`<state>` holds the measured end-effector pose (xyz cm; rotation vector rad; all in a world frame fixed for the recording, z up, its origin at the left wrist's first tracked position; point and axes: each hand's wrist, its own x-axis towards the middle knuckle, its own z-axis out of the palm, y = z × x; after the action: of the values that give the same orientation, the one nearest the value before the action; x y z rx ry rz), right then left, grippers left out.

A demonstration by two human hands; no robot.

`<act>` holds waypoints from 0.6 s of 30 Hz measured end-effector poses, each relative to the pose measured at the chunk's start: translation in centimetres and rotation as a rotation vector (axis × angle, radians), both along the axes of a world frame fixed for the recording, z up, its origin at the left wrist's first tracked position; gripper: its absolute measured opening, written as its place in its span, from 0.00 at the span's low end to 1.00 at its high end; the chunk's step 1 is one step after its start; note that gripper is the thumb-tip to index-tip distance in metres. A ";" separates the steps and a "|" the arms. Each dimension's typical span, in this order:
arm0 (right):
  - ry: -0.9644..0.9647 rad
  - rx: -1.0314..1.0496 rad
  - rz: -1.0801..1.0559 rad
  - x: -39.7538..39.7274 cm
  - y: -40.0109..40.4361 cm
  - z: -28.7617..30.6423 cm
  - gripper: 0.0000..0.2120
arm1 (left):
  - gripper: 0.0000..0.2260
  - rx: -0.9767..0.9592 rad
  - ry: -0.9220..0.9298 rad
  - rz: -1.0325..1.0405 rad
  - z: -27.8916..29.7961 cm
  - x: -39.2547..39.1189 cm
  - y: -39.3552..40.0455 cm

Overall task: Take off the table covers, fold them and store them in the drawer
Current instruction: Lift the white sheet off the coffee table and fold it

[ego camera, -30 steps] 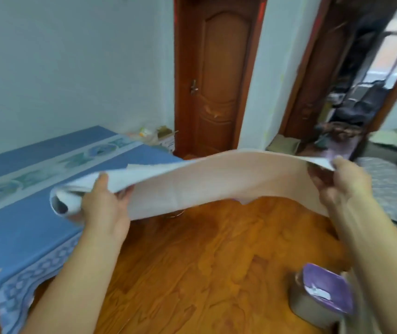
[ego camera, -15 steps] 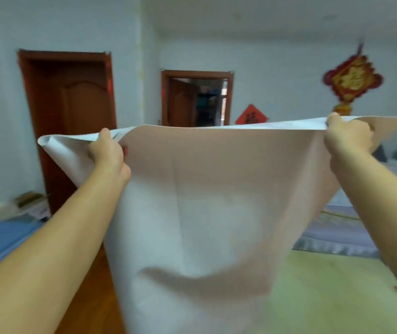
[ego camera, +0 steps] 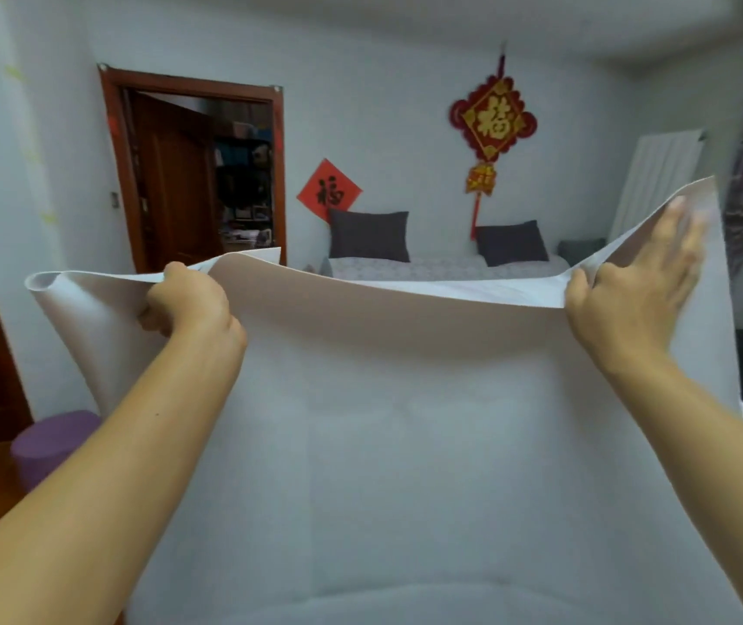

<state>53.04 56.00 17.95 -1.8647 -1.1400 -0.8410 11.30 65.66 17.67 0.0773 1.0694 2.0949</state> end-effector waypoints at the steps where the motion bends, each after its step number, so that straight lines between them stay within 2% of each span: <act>1: -0.036 -0.017 -0.017 1.6 1.3 -0.5 0.22 | 0.21 -0.005 0.000 -0.012 -0.3 1.2 2.0; 3: -0.082 -0.005 -0.018 4.3 3.3 -1.4 0.21 | 0.20 -0.004 -0.013 -0.030 -0.6 4.2 6.2; 5: -0.041 0.017 -0.028 6.8 4.7 -2.7 0.20 | 0.19 -0.008 -0.024 -0.016 -0.4 8.1 9.9; 9: 0.075 0.029 -0.116 12.8 5.9 -5.7 0.20 | 0.21 -0.017 0.115 -0.055 0.5 17.8 16.1; 12: -0.127 0.047 -0.168 18.3 6.8 -7.9 0.14 | 0.22 -0.031 0.182 -0.155 -0.3 24.4 19.9; 14: -0.209 -0.045 -0.174 22.4 8.2 -10.1 0.12 | 0.23 -0.055 0.149 -0.211 -2.2 27.8 22.4; 18: 0.001 -0.404 -0.151 28.5 12.4 -14.8 0.25 | 0.17 -0.141 0.201 -0.271 -7.2 32.0 25.6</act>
<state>81.58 68.40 3.15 -2.3040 -1.2500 -0.7296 43.25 91.28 10.42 0.3502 1.2483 1.7910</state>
